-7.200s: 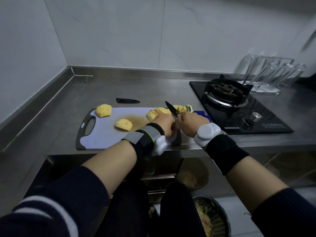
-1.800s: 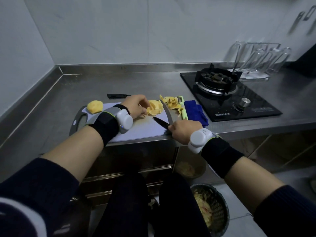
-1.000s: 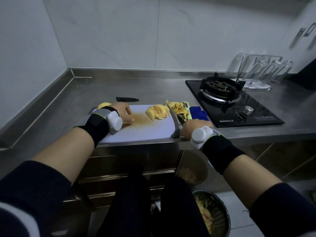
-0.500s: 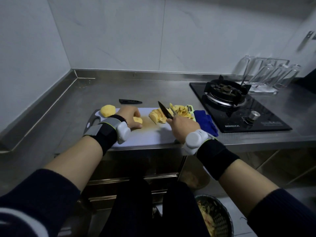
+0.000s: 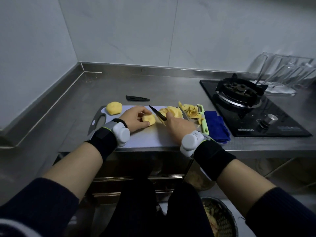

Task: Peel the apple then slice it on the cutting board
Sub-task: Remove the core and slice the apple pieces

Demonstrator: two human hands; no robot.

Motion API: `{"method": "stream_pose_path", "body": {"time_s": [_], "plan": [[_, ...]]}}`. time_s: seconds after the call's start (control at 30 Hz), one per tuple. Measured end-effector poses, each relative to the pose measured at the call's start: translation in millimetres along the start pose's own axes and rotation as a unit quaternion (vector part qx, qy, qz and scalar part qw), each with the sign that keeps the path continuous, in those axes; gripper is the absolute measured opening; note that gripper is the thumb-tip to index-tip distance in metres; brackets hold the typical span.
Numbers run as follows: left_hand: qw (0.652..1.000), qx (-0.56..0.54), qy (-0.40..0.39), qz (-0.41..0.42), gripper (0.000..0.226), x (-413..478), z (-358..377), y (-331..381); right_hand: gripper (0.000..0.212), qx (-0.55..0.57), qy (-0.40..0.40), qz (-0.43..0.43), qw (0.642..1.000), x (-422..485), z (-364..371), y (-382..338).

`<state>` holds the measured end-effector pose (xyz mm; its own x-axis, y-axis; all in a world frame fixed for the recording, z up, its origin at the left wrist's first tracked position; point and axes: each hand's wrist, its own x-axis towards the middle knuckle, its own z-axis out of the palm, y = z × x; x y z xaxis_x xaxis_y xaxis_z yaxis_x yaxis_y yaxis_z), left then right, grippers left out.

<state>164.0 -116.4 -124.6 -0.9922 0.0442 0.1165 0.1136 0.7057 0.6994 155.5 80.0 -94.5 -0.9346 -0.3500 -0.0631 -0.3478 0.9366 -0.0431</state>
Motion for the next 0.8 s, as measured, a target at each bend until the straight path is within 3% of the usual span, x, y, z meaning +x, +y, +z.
{"method": "stream_pose_path", "body": {"time_s": [0.1, 0.37, 0.53, 0.8], "plan": [[1.0, -0.007, -0.013, 0.004, 0.033, 2.9, 2.6, 0.7, 0.016, 0.019, -0.009, 0.014, 1.0, 0.1, 3.6, 1.3], [0.998, -0.014, 0.055, 0.012, 0.039, 2.9, 14.8, -4.4, 0.037, 0.046, -0.006, 0.027, 0.999, 0.6, 10.1, 5.6], [0.991, -0.1, 0.092, -0.002, 0.028, -1.1, 15.9, -6.8, 0.028, 0.012, 0.0, 0.01, 1.0, -3.3, 12.6, 5.0], [0.988, -0.113, 0.101, 0.006, 0.025, -1.0, 17.0, -10.4, 0.024, -0.011, -0.001, 0.004, 1.0, -1.9, 17.4, 2.0]]}}
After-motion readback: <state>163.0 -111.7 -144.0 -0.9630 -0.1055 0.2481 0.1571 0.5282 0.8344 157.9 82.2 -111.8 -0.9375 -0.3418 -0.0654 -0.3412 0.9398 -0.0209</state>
